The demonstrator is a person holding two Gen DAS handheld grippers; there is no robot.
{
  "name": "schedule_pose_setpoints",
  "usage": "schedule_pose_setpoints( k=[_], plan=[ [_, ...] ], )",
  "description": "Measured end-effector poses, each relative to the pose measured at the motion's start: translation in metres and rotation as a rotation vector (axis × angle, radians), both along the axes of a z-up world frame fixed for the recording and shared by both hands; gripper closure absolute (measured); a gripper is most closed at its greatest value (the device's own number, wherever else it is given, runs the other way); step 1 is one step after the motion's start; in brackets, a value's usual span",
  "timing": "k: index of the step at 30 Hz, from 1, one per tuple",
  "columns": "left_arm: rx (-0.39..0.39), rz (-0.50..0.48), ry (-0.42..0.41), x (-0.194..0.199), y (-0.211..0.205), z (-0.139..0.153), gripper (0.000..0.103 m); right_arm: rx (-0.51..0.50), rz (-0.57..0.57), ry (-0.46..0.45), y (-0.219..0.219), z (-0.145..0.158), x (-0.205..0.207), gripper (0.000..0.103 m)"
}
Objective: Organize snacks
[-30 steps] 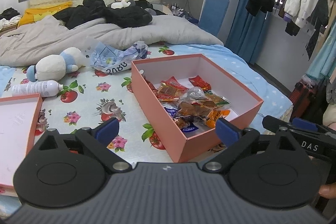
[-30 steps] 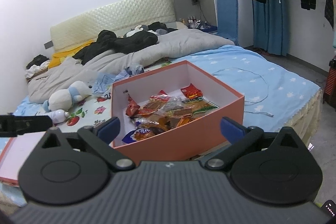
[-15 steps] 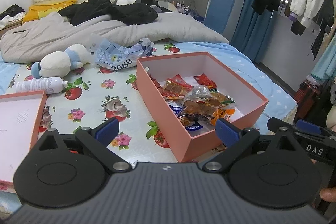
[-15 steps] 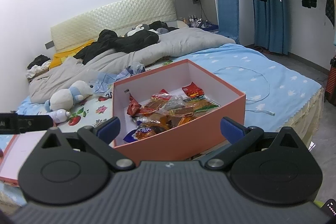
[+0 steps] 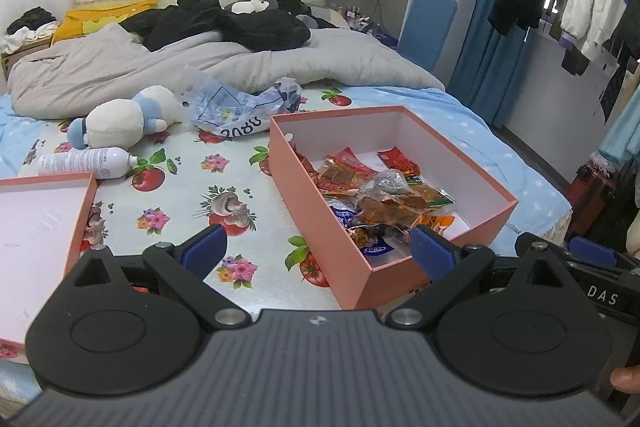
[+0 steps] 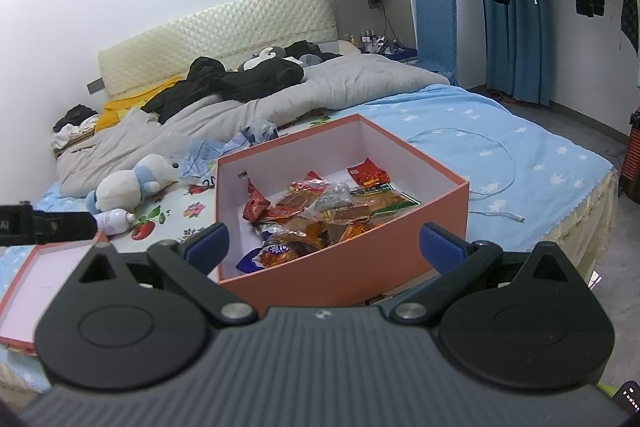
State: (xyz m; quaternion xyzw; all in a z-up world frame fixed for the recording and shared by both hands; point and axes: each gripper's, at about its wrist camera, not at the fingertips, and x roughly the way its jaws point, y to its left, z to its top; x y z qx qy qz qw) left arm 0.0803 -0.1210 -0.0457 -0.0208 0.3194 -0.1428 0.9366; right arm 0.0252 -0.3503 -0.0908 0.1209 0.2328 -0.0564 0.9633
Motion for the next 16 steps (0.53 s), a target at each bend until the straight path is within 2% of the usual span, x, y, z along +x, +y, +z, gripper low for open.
schedule_pose_setpoints(
  k=[16],
  plan=[
    [-0.004,-0.013,0.001,-0.0035,-0.0009,0.0008,0.003,0.003,0.004,0.009,0.0022,0.0001,0.0012,0.000]
  ],
)
